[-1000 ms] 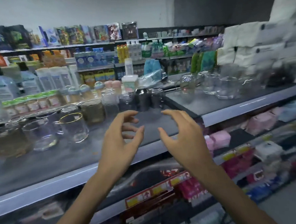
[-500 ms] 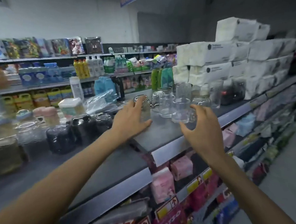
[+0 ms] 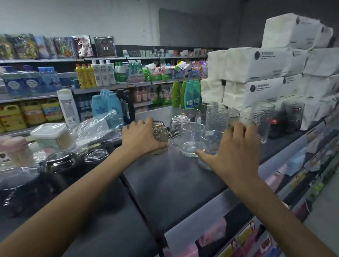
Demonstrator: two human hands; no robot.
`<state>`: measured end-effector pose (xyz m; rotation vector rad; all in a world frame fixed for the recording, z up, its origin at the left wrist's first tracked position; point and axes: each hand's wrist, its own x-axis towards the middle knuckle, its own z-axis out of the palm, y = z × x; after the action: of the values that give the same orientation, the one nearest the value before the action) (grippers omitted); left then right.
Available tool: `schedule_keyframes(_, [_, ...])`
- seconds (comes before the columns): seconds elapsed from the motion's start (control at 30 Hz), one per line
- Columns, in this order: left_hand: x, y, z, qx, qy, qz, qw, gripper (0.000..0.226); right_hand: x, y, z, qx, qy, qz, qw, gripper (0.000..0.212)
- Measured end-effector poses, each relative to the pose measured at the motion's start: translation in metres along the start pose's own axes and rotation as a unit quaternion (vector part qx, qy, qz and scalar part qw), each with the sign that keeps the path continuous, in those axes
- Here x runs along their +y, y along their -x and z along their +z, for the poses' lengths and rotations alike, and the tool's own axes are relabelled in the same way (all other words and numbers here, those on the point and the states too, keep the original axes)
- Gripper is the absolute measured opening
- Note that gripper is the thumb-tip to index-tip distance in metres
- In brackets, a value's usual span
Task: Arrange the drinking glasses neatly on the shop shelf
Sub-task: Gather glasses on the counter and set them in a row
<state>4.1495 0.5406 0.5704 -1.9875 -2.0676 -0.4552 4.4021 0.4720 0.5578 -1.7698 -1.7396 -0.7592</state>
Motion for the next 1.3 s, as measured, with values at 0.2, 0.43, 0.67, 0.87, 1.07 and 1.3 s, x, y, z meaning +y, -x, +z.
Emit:
schedule_keyframes(0.2, [0.003, -0.006, -0.002, -0.033, 0.101, -0.035, 0.994, 0.1, 0.0, -0.004, 0.007, 0.016, -0.064, 0.021, 0.998, 0.097])
schedule_keyframes(0.43, [0.015, 0.027, -0.028, 0.026, 0.143, -0.069, 0.987, 0.095, -0.001, 0.01, -0.006, 0.073, -0.243, -0.04, 0.966, 0.081])
schedule_keyframes(0.67, [-0.001, 0.133, -0.102, 0.131, 0.177, -0.103, 0.97, 0.107, -0.037, 0.039, -0.052, -0.012, -0.565, -0.091, 0.82, 0.08])
schedule_keyframes(0.87, [-0.045, 0.271, -0.152, 0.22, 0.166, -0.181, 0.944, 0.095, -0.098, 0.091, -0.116, -0.131, -0.778, -0.079, 0.609, 0.081])
schedule_keyframes(1.07, [-0.094, 0.422, -0.185, 0.228, 0.07, -0.277, 0.931, 0.102, -0.169, 0.161, -0.17, -0.245, -0.838, -0.11, 0.475, 0.078])
schedule_keyframes(1.3, [-0.182, 0.537, -0.21, 0.257, 0.046, -0.341, 0.903, 0.106, -0.263, 0.238, -0.221, -0.306, -0.816, -0.13, 0.473, 0.075])
